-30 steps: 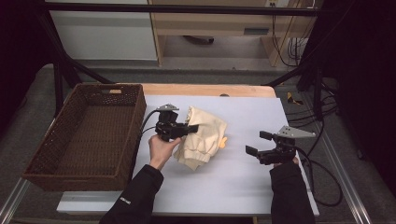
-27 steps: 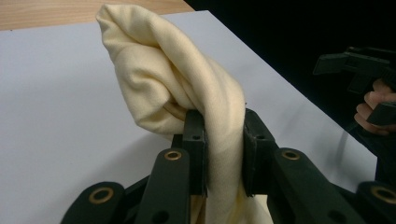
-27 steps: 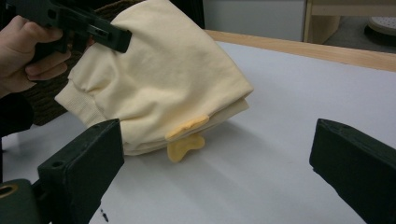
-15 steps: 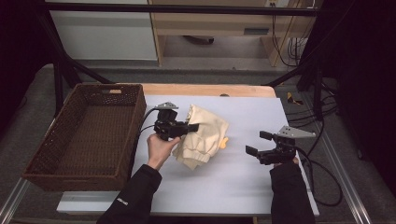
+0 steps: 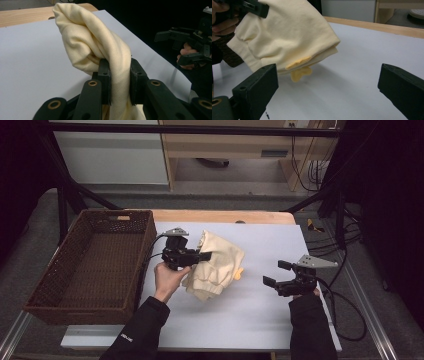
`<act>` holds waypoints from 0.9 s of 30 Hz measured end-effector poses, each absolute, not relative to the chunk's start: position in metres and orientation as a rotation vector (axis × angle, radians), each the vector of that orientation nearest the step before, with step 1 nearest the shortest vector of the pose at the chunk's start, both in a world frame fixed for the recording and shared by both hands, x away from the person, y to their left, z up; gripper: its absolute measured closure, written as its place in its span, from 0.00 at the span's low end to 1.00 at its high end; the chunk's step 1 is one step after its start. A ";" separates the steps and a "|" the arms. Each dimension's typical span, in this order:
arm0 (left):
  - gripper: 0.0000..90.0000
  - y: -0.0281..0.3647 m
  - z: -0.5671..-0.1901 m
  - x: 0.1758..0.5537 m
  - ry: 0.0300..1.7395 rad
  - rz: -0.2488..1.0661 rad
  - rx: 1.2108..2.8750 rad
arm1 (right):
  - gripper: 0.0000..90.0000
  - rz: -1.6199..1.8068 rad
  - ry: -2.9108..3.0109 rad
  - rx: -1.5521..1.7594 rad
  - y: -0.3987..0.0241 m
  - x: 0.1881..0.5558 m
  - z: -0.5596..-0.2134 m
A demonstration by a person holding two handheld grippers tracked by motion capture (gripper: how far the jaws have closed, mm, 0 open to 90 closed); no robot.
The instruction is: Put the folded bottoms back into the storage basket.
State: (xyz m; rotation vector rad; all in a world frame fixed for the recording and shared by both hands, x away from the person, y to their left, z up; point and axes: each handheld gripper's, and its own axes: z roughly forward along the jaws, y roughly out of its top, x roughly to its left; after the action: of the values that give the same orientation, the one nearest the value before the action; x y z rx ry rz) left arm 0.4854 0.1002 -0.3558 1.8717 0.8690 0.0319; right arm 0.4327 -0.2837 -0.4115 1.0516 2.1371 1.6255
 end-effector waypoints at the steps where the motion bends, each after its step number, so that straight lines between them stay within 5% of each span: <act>1: 0.83 0.101 -0.355 0.485 0.870 0.031 1.869 | 0.04 1.625 2.137 1.051 -0.284 0.433 -0.412; 27: 0.83 0.120 -0.339 0.476 0.851 0.051 1.855 | 0.04 1.622 2.141 1.051 -0.283 0.433 -0.412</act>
State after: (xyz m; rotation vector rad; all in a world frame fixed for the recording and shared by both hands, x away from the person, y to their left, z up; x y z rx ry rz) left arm 0.4757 0.1201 -0.3394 1.8553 0.8505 0.0512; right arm 0.4327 -0.2832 -0.4118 1.0510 2.1410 1.6224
